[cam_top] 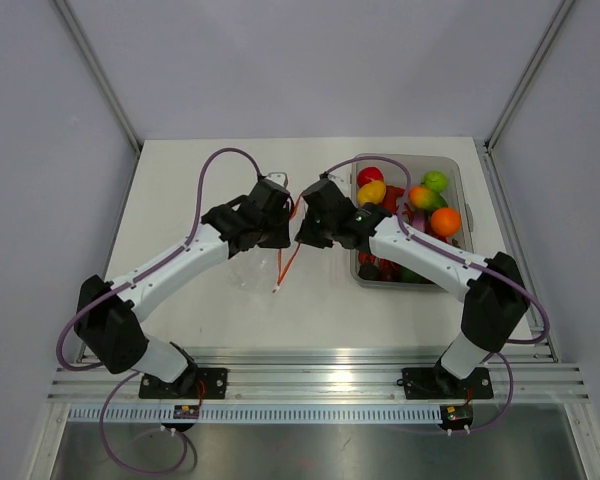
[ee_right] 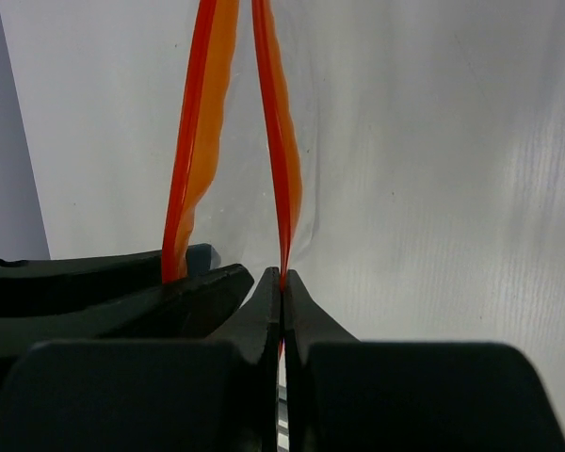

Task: Place the food in the zip-top bag and seal the zipper
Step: Open the zipper of the food storage bag at the center of the board.

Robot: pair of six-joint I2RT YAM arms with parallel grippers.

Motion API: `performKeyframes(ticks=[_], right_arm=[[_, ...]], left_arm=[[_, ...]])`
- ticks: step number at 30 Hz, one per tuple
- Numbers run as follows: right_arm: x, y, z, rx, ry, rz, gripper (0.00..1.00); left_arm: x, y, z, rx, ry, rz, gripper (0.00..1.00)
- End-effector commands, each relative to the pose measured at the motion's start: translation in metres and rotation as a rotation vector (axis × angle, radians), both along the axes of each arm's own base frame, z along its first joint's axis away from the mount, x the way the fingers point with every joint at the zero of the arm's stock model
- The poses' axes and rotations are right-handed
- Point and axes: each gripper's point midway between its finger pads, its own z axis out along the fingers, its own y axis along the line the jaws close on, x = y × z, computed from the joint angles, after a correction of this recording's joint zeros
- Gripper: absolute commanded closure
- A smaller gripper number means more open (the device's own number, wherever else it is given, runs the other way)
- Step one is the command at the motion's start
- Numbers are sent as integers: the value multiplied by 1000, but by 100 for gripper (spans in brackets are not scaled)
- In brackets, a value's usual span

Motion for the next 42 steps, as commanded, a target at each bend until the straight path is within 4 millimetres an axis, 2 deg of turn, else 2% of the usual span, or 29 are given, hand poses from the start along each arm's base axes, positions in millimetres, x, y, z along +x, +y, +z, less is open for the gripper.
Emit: performKeyframes(ticks=[1,3,4,5,9,13,17,20,24,27,32,34,35,36,38,39,41,42], right_arm=[[0,-2,24,40,-53,-15,100],[2,-7,22,17,-61,-25,100],[0,-12,19,-5,-56,-30,100],[3,-18,18,-32,-67,-43,100],[11,-47,-1,-114,-57,-81,100],[18,-70,-17,-183,-34,-88,100],[22,-75,-22,-224,-41,-80,100],[29,-83,-34,-265,-20,-101,100],[31,-102,-49,-285,9,-140,100],[30,-108,-54,-281,1,-143,100],[29,-97,-42,-210,-18,-113,100],[31,-91,-32,-173,-39,-103,92],[31,-88,-22,-149,-54,-94,82],[31,-87,-17,-143,-62,-89,78],[32,-88,-5,-134,-85,-89,69],[31,-90,-1,-136,-91,-92,59],[32,-98,13,-144,-127,-113,52],[30,-100,16,-147,-133,-116,44]], left_arm=[[9,-1,5,14,-39,5,73],[12,4,7,42,-53,15,84],[10,8,9,58,-50,19,95],[13,9,18,60,-69,30,100],[10,16,33,59,-90,19,100],[5,15,40,11,-72,-5,100],[3,4,46,-51,-55,-46,100],[4,-7,54,-105,-52,-79,100],[6,-7,58,-110,-57,-86,100],[8,-3,55,-83,-61,-98,100],[11,-9,47,-64,-32,-130,100],[14,-16,42,-78,-13,-134,100],[16,-18,41,-81,-8,-130,100],[18,-21,37,-81,3,-123,100],[21,-22,34,-74,12,-114,100],[23,-23,37,-75,10,-112,100],[26,-25,34,-68,19,-110,100],[28,-27,36,-72,17,-110,100]])
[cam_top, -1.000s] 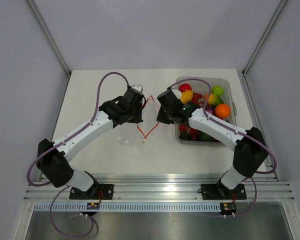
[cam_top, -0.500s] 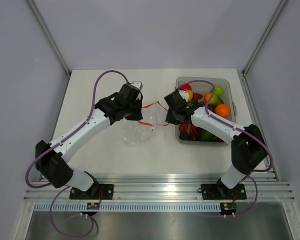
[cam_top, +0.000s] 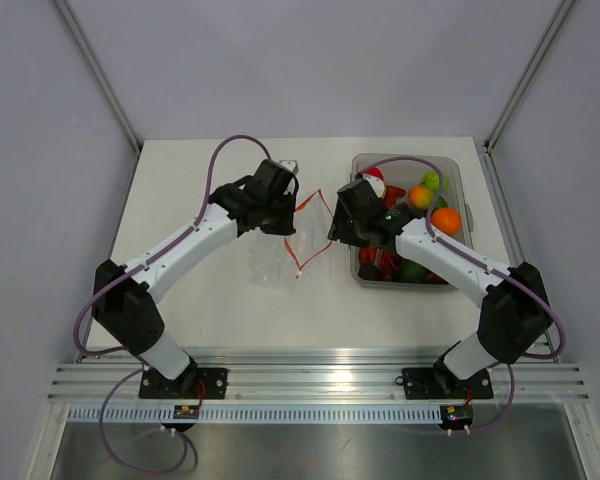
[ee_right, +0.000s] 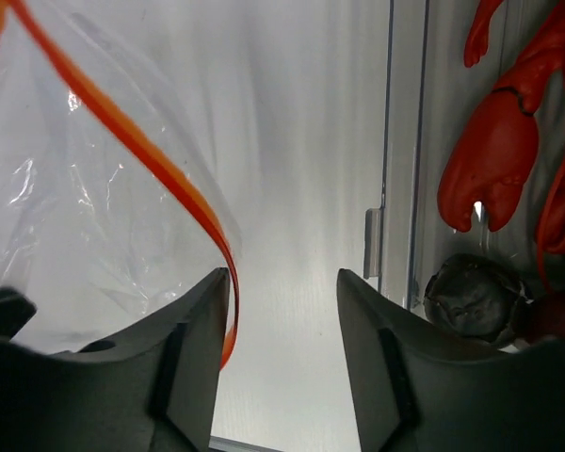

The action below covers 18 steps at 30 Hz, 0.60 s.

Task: Place the food in the zip-top bag and seal the zipper
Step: Open the zipper of the food storage bag at the center of the board, then pick up the fake fruit from the bin.

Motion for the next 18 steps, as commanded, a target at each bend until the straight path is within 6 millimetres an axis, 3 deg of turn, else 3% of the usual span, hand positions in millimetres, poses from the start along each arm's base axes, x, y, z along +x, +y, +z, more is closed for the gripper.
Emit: performKeyframes(ticks=[1,7,11,15,16,18], right_arm=[[10,-9,52,22,-135,-26,42],[1,-39,78,-5,-178,-81,23],[-15,-79,92,-48,-204,-168,15],[-37,-145,70,-136,-123,-345,10],[-44,-153,69,-124,-118,-359,10],[-57,-167,49,-140,-66,-387,8]], left_arm=[[13,-13,22,-57,-41,-5,100],[24,-23,27,-62,-43,-13,100],[30,-27,27,-57,-46,-20,100],[31,-34,26,-70,-37,-43,100],[31,-34,26,-71,-34,-45,100],[31,-35,26,-74,-32,-48,100]])
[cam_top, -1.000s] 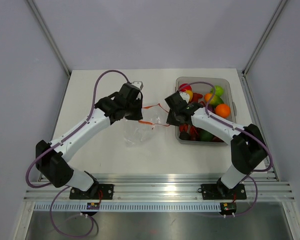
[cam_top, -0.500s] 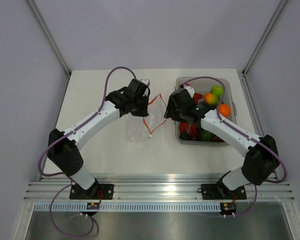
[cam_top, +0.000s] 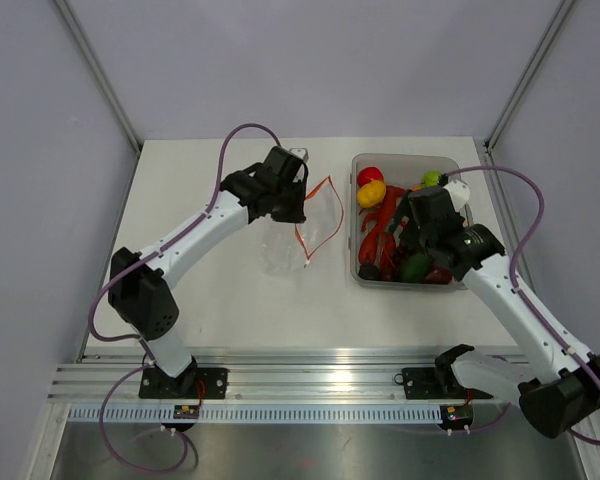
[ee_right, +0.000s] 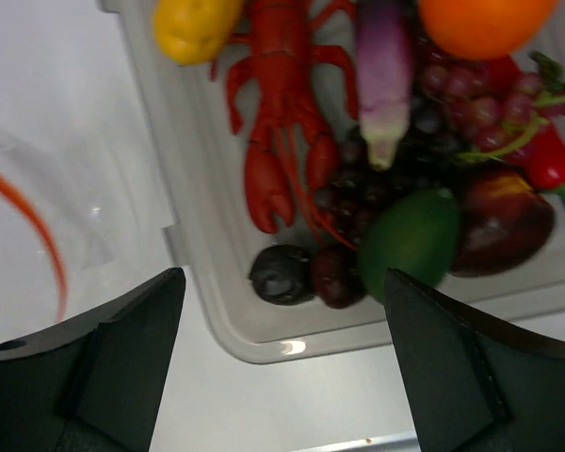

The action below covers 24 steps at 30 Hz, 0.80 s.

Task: Place the food in the zip-top bag and seal the zipper
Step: Pick up the fake fruit from the bin.

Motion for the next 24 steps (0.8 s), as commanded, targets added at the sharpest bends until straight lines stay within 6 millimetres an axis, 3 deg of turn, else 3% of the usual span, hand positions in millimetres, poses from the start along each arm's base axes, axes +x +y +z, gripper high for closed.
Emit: performKeyframes(ticks=[1,7,13,18,22,24], right_arm=[[-29,-39,-35,-60,119,-109,6],[-46,-49,-77,-51,229,-127,1],[-31,-46,-109,-45,267,-110,1],[-11,-44,-117,-41,249,-96,4],[-3,-48,-123,-72,265,-110,14],[-2,-51,-123,-86,268,-118,30]], left_arm=[[5,-10,14,-40,-21,-32,100],[4,-14,7,-23,-8,-40,100],[1,-18,3,-25,3,-53,100],[-2,-19,-2,-25,13,-63,100],[-2,-19,-4,-24,18,-60,100],[-3,-19,-5,-20,18,-63,100]])
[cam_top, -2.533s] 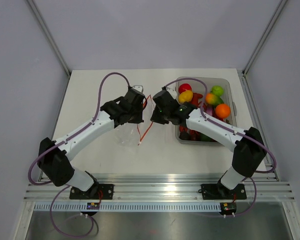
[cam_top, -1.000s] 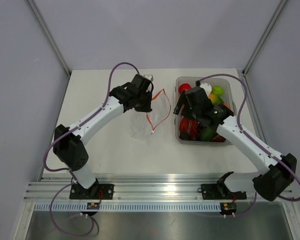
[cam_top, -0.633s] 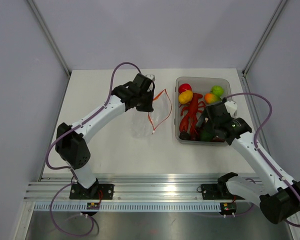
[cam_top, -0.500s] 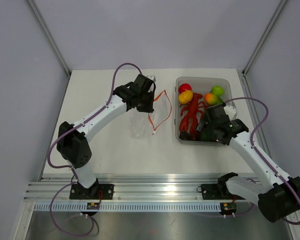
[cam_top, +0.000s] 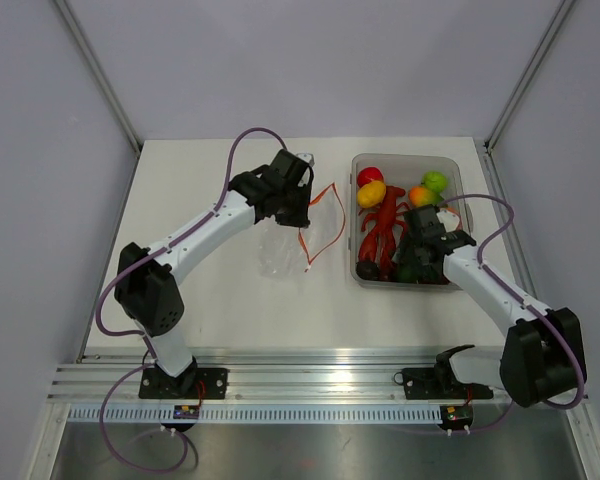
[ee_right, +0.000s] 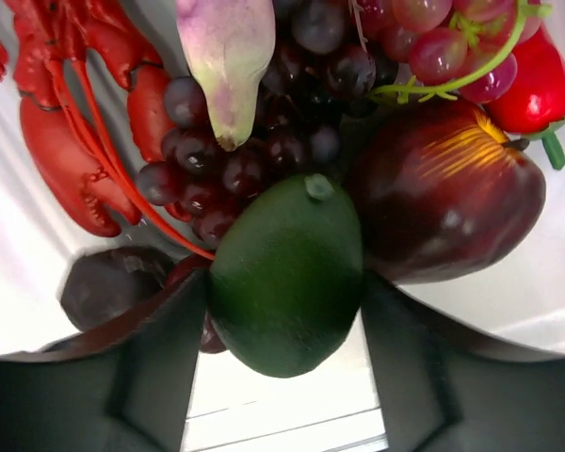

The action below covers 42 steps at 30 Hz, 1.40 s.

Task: Place the food in the zip-top bag and seal the zipper
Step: Pick up the fake fruit from the bin, then place the fake fruit in the zipper food storage bag.

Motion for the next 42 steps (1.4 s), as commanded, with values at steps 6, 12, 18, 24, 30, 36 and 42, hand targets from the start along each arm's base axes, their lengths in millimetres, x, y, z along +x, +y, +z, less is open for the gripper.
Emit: performKeyframes(ticks=[6,12,18,24,30,36,42], right_arm=[[21,-2,54,13,-161,3,66],[27,23,103,143,-274,83,68],[37,82,171,229,-432,227,66],[58,164,185,278,-440,371,66],[80,202,150,304,-372,398,62],[78,211,147,283,-340,442,7],[76,166,180,169,-446,337,7]], left_arm=[[1,-12,8,-39,-12,-38,100],[3,-19,7,-50,-11,-48,100],[3,-21,3,-48,-1,-54,100],[1,-22,8,-58,1,-61,100],[-3,-20,23,-76,-17,-77,100],[-7,-20,35,-99,-25,-91,100],[-6,-22,32,-104,-15,-89,100]])
